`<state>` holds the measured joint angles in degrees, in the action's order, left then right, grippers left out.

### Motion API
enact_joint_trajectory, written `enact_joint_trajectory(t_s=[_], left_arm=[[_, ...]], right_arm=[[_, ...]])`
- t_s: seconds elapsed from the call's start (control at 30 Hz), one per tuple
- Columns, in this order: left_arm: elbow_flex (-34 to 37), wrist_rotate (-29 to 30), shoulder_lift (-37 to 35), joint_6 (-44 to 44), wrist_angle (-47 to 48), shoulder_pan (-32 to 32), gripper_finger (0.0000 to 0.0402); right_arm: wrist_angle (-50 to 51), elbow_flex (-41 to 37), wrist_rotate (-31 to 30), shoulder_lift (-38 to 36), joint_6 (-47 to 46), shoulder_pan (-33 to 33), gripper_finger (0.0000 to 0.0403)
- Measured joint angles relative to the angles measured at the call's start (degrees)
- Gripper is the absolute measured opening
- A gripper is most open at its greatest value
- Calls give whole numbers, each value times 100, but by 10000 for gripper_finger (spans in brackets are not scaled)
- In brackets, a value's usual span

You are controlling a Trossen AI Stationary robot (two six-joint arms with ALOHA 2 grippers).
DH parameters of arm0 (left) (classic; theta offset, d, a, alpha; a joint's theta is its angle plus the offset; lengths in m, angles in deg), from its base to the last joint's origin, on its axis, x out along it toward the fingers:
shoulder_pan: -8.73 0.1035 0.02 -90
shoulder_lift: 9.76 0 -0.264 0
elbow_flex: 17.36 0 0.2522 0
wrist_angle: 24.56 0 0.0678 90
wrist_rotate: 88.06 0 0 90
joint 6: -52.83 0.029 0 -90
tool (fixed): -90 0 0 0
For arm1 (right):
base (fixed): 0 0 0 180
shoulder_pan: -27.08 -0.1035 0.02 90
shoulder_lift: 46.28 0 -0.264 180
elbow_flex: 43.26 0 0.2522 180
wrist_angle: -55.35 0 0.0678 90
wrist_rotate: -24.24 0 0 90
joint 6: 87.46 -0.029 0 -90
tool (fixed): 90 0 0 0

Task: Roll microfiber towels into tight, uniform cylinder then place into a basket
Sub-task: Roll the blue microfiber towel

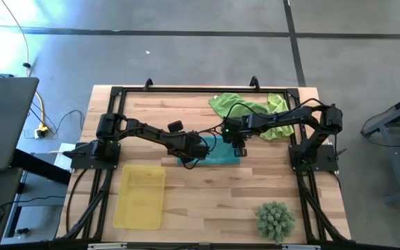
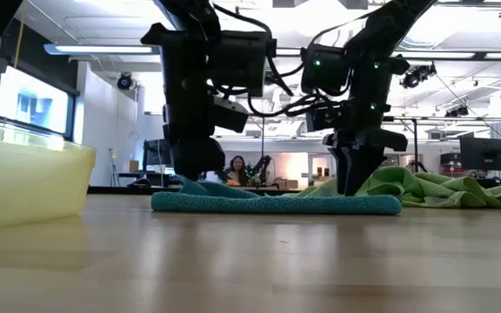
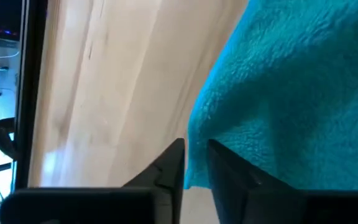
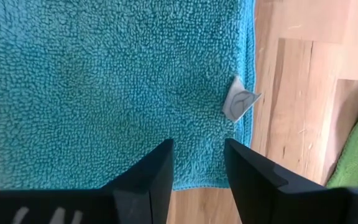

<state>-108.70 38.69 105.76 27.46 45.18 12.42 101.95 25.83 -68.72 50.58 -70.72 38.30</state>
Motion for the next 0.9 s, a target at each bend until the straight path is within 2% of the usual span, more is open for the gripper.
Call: enact_joint_trajectory(t_s=[0.1, 0.4, 0.73, 0.9], left_arm=[[-34, 8, 0, -11, 225, 2, 89], [-549, -1111, -6, 165, 369, -132, 105], [-551, -1363, -7, 42, 403, -328, 106], [-551, -1508, -7, 274, 140, -398, 106]], right_arm=[[-11, 0, 0, 0, -7, 0, 133], [-96, 0, 44, 4, -27, -2, 134], [-130, 41, 297, 629, -132, 0, 134], [-139, 38, 297, 648, -135, 0, 134]])
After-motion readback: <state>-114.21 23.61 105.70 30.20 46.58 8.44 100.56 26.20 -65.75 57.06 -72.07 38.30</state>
